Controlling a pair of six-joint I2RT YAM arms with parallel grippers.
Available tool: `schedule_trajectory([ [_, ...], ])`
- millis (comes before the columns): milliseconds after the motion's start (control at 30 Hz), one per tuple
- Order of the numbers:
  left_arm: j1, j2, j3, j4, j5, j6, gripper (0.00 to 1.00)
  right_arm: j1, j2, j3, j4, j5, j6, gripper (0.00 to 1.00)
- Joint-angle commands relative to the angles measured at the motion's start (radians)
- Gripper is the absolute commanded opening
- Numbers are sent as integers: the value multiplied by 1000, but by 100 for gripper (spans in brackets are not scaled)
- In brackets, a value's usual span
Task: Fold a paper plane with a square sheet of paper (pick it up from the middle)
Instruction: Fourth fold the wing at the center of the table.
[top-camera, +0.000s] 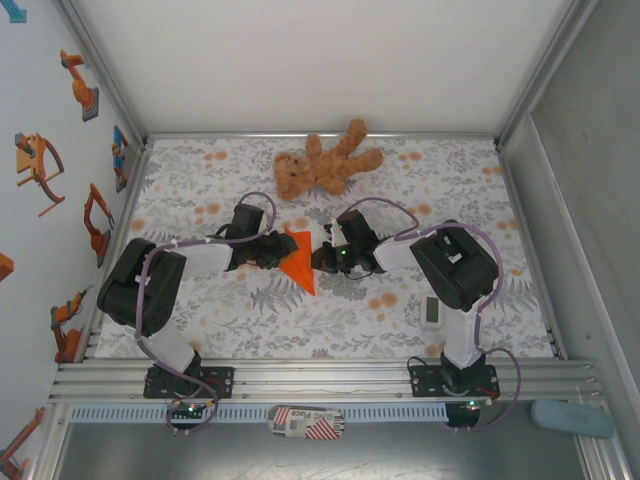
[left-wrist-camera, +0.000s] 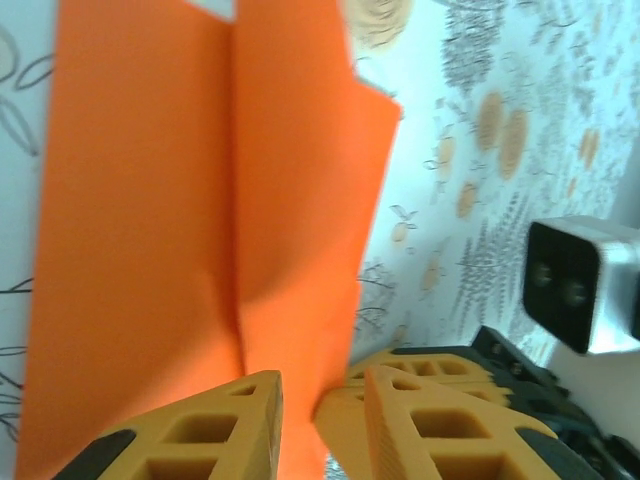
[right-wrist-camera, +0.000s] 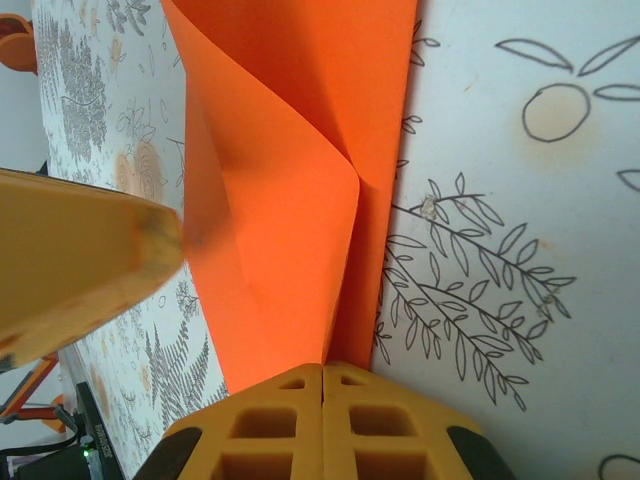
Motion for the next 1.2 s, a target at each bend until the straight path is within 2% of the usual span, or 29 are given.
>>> schedule_trajectory([
  [0, -2, -42, 22, -15, 9, 25, 28, 0, 24, -4, -53, 43, -2, 1],
  [433, -2, 80, 52, 55, 73, 17, 23, 0, 30, -10, -51, 56, -11, 0],
  [833, -2, 155, 52, 69, 84, 18, 20, 0, 32, -9, -62, 60, -24, 0],
  [1167, -5, 187, 43, -36, 37, 45, 20, 0, 14, -10, -64, 59, -21, 0],
])
